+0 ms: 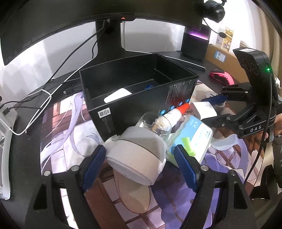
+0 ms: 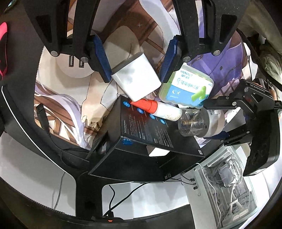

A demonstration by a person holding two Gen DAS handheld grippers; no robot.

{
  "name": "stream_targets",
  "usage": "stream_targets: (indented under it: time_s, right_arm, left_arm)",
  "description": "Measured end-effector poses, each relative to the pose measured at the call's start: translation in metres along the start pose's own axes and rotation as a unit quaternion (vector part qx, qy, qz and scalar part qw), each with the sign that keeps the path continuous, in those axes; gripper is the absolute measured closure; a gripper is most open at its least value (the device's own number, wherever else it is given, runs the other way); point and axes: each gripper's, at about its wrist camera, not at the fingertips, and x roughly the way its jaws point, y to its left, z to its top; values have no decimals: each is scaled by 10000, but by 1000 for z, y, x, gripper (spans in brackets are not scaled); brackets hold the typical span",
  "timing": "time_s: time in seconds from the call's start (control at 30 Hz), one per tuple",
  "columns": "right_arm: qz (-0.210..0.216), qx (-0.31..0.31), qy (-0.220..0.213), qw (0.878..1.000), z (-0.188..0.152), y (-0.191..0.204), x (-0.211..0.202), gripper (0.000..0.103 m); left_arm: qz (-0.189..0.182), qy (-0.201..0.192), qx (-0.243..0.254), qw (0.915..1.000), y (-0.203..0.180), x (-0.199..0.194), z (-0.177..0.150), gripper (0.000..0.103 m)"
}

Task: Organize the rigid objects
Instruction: 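Grasp white cylindrical jar with left tool while right tool grasps white cube charger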

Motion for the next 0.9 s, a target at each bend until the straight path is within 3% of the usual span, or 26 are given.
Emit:
stream_targets:
  time_s: [0.2,0.27,0.33,0.43,0.57,0.9]
  right_arm:
    - [20,-143,48,9999,-4,10,-2,49]
    - [32,-205,73,9998,-8,13,-5,57]
    - [94,-210,90,9997,-11,14,-8,58]
    - [48,-256,100,9996,-16,16,-13,58]
    - [-16,-104,-72,9999,-12,13,-17,49]
    - [-67,-57,13,10000,1,14,4,49]
  left_arm:
    - [73,-9,-37,10000,-1,-10,-10,35]
    - [49,15,-78,10000,-4,-15,-16,35]
    - [20,47,-82,10000,-8,-19,-21,35]
    - [79,39,-31,10000,-12,-23,-25,34]
    - [130,-19,-41,9999,-12,-20,-24,33]
    - [157,-53,19,9999,-15,-20,-21,34]
